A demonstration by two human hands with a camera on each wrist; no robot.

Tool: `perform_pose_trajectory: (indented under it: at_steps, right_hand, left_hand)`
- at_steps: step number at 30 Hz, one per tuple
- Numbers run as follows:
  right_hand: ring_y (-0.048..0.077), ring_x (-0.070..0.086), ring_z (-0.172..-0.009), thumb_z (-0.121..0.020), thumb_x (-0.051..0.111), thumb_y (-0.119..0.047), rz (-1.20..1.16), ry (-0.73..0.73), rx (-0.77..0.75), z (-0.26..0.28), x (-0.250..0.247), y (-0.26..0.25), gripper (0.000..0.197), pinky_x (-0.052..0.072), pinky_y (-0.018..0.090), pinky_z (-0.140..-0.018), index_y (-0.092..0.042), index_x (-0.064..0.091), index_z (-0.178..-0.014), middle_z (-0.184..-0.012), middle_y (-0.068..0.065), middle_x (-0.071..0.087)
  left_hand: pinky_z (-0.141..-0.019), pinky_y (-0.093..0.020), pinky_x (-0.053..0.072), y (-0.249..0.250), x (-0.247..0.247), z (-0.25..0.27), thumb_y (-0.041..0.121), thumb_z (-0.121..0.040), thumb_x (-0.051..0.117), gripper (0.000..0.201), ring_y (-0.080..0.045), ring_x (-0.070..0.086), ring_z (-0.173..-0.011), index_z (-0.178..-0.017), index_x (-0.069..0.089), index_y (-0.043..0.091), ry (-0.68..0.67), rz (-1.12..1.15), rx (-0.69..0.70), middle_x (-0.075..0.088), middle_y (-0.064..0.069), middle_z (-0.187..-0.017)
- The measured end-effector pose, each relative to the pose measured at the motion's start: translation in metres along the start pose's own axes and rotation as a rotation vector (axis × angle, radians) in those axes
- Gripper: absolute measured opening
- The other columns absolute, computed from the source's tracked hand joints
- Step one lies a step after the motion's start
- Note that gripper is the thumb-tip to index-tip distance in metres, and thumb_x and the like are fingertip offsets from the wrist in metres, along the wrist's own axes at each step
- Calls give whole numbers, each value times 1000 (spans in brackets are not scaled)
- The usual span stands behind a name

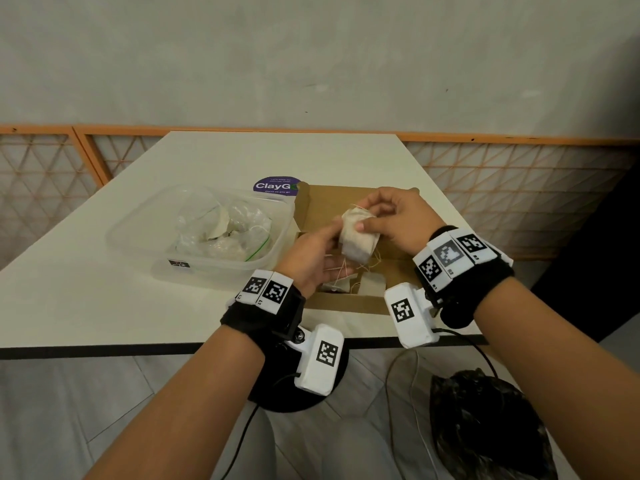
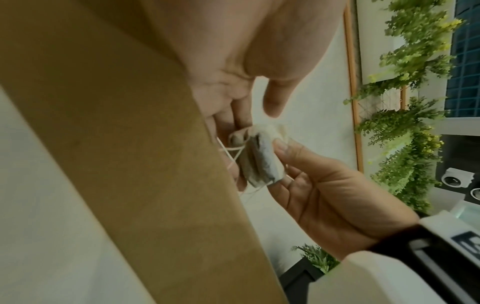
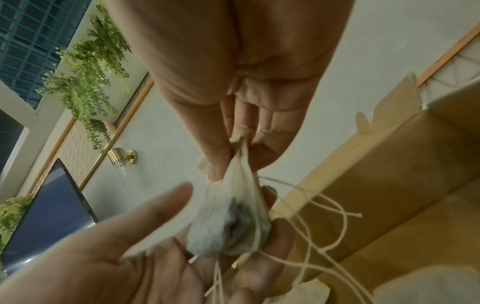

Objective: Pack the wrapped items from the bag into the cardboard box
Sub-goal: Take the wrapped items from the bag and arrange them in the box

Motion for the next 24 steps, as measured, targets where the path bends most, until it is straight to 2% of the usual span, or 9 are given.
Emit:
perform_pose_trajectory:
  at_steps: [2,4,9,12,14,16,20,22,24]
  right_hand:
    - [7,56,-66,-76,70,2,-17,9,1,0,2,2,25,47,12,-62,-19,58,-85,-73,-2,59]
    - [6,56,-67,-78,70,-2,2,28,4,-3,6,0,23,45,15,-65,-17,59,-92,-75,-3,59]
    - [15,58,-78,-79,72,-28,63,287,87,2,-14,13,30,51,28,-74,-21,55,-104,-88,-1,59]
    - [12,57,-65,-79,72,-19,-78,181,193,12,1,27,24,50,20,-61,-13,59,-98,-80,0,62]
    - [13,59,-60,-79,73,-12,-158,117,239,18,16,34,18,52,20,-61,-10,62,-92,-74,4,65]
    - [16,61,-62,-79,72,-10,-179,137,245,19,24,38,12,54,25,-67,-11,63,-86,-74,8,66]
    - [11,63,-58,-81,70,-7,-233,202,238,19,29,41,9,54,20,-60,-12,62,-82,-76,9,66]
    - [16,63,-64,-80,70,-9,-254,194,255,19,30,41,13,56,29,-69,-12,62,-89,-81,9,67]
    - [18,62,-75,-79,73,-19,-165,224,268,18,22,41,34,55,34,-78,-13,57,-109,-87,3,63]
  left_hand:
    - [-61,-23,54,0,3,3,39,-95,49,29,-17,69,-78,-108,60,15,-44,-32,11,69,-8,-96]
    - [-58,-19,53,0,3,4,24,-94,54,14,-15,70,-73,-100,59,12,-56,-63,46,68,-8,-87]
    - [-55,-16,51,0,-2,0,6,-96,47,24,-10,68,-68,-120,52,1,25,-21,99,64,-7,-86]
    - [-54,-16,51,1,-5,-2,5,-97,44,22,-9,66,-66,-118,52,2,46,0,107,63,-8,-87]
    - [-52,-18,49,2,-4,-2,3,-96,44,14,-12,62,-66,-104,56,4,50,-3,105,61,-9,-83]
    - [-54,-21,47,2,-3,-1,5,-96,44,14,-15,57,-69,-92,56,9,52,-12,93,59,-9,-80]
    - [-57,-25,44,2,-3,2,12,-98,42,15,-15,55,-71,-92,56,13,62,-46,85,58,-7,-82]
    - [-56,-24,44,2,-5,2,13,-99,40,17,-15,54,-71,-93,55,14,82,-68,91,58,-7,-83]
    - [-52,-22,42,2,-6,1,12,-100,37,18,-15,53,-66,-95,55,12,88,-55,91,57,-8,-81]
Point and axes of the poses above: each hand's wrist, its own z-axis away from the middle knuckle, its own x-axis out of the palm, y = z × x, the point moved 7 cm from there along -z, towards the middle knuckle
